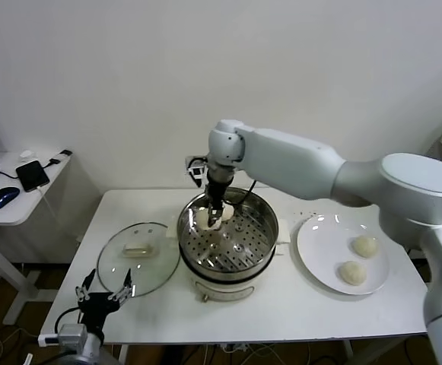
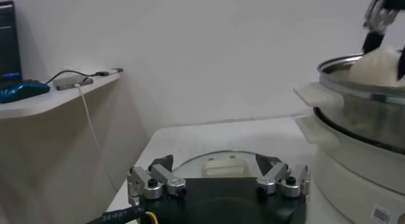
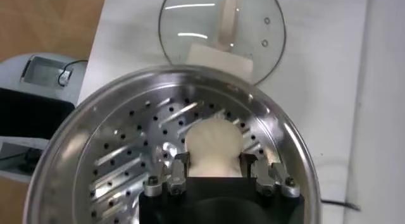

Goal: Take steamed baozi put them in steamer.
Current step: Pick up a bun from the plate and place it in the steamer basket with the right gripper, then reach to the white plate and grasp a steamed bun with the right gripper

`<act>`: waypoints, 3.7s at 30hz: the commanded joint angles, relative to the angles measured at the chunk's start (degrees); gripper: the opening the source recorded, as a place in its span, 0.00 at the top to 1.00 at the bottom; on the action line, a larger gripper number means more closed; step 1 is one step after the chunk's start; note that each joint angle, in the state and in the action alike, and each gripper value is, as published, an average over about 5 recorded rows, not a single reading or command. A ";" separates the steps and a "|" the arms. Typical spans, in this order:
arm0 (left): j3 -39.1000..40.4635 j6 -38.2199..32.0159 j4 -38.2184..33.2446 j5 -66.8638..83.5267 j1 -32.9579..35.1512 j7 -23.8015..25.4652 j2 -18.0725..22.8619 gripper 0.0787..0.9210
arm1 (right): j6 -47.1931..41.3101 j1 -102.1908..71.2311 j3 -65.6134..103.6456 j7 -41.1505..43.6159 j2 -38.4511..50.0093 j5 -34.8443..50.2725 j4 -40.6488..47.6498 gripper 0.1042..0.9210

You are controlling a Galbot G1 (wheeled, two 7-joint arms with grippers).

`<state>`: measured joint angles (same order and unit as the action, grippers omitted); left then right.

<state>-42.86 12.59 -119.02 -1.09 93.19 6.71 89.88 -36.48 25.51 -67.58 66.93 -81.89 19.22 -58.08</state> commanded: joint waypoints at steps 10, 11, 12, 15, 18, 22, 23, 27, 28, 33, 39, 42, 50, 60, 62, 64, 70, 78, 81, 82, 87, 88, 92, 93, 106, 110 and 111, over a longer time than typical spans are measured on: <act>0.19 0.13 0.00 0.25 -0.30 0.07 0.17 0.12 | -2.89 -3.48 -0.86 -1.97 -4.95 -1.32 2.39 0.42; 0.19 0.13 -0.04 0.26 -0.30 0.07 0.21 0.12 | -2.99 -3.32 -0.93 -2.01 -4.72 -1.35 2.09 0.39; 0.18 0.14 -0.08 0.26 -0.28 0.08 0.22 0.12 | -3.08 -3.15 -0.97 -2.07 -4.42 -1.37 1.77 0.36; 0.12 0.12 -0.14 0.27 -0.20 0.08 0.23 0.12 | -3.22 -2.37 -0.73 -2.18 -2.98 -1.47 0.24 0.26; -0.02 0.13 -0.22 0.37 -0.11 0.08 0.25 0.12 | -2.93 -1.11 0.60 -1.93 -0.50 -2.25 -2.38 0.17; -0.19 0.50 -0.64 1.52 0.16 0.21 0.26 0.12 | -0.38 1.19 4.17 0.23 5.57 -6.08 -8.14 0.12; -0.23 0.60 -0.76 1.76 0.24 0.24 0.27 0.12 | 0.44 1.72 5.43 1.23 7.68 -6.93 -9.89 0.12; -0.29 0.80 -0.87 2.39 0.45 0.42 0.21 0.12 | 3.12 3.57 9.97 5.18 17.49 -8.82 -16.64 0.12; -0.29 0.95 -0.89 2.83 0.51 0.52 0.17 0.12 | 4.11 3.88 10.98 6.24 20.37 -9.28 -18.12 0.12; -0.34 1.57 -0.79 4.72 1.07 0.87 0.24 0.12 | 11.42 3.63 15.41 12.32 33.25 -14.43 -23.38 0.12; -0.26 2.18 -0.93 5.78 1.61 1.43 0.17 0.12 | 20.04 0.55 16.09 16.52 46.42 -21.35 -25.29 0.12; -0.31 2.81 -1.25 7.39 1.85 1.90 0.35 0.12 | 22.78 -1.99 14.87 16.78 50.39 -22.56 -25.90 0.12; 0.11 3.60 -2.63 7.91 3.43 2.32 1.46 0.12 | 33.01 -22.32 25.32 16.83 52.06 -33.15 -21.42 0.12; -0.19 3.57 -3.11 6.46 4.86 2.13 3.24 0.12 | 37.13 -32.28 32.32 15.79 47.63 -38.31 -16.25 0.12; -0.13 3.56 -3.21 6.33 4.96 2.11 3.38 0.12 | 37.20 -32.40 32.41 15.40 47.10 -38.45 -15.19 0.12; -0.04 3.57 -3.39 6.24 5.02 2.17 3.49 0.12 | 37.14 -32.44 32.29 14.92 46.79 -38.54 -14.19 0.12; 0.13 3.57 -3.08 6.06 4.98 2.29 3.51 0.12 | 36.71 -34.07 33.34 12.89 45.66 -39.12 -11.57 0.12; 0.01 3.79 -2.53 6.08 4.70 2.28 2.80 0.12 | 35.93 -35.99 36.74 8.47 41.67 -42.11 -5.95 0.12; -0.20 3.85 -2.43 6.22 4.63 2.28 2.59 0.12 | 35.73 -36.07 36.71 9.18 41.26 -42.12 -5.60 0.12; -0.26 3.86 -2.36 6.25 4.57 2.27 2.55 0.12 | 35.67 -36.15 36.70 9.26 41.14 -42.17 -5.53 0.12; -0.31 4.01 -1.99 6.40 4.13 2.27 2.49 0.12 | 35.48 -36.39 36.77 9.43 40.48 -42.53 -4.71 0.12; -0.30 4.04 -1.94 6.41 4.06 2.28 2.49 0.12 | 35.42 -36.41 36.77 9.49 40.38 -42.62 -4.54 0.12; -0.34 4.15 -1.75 6.41 3.85 2.29 2.50 0.12 | 35.24 -36.61 36.88 9.67 40.06 -43.04 -4.07 0.12; -0.35 4.16 -1.71 6.41 3.82 2.29 2.50 0.12 | 35.18 -36.67 36.89 9.73 40.05 -43.12 -4.04 0.12; -0.16 4.21 -1.33 6.33 3.52 2.23 2.54 0.12 | 34.68 -37.30 37.80 10.03 40.22 -43.35 -3.51 0.30; -0.08 4.18 -1.25 6.26 3.49 2.22 2.53 0.12 | 34.56 -37.32 38.60 9.95 39.90 -42.96 -3.14 0.39; -0.07 4.16 -1.23 6.25 3.48 2.21 2.53 0.12 | 34.54 -37.22 38.77 9.96 39.85 -42.79 -3.10 0.40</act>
<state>-42.96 16.79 -120.32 5.23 96.70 8.91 92.20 -1.96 -11.56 -29.26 77.07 -41.84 -23.50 -61.52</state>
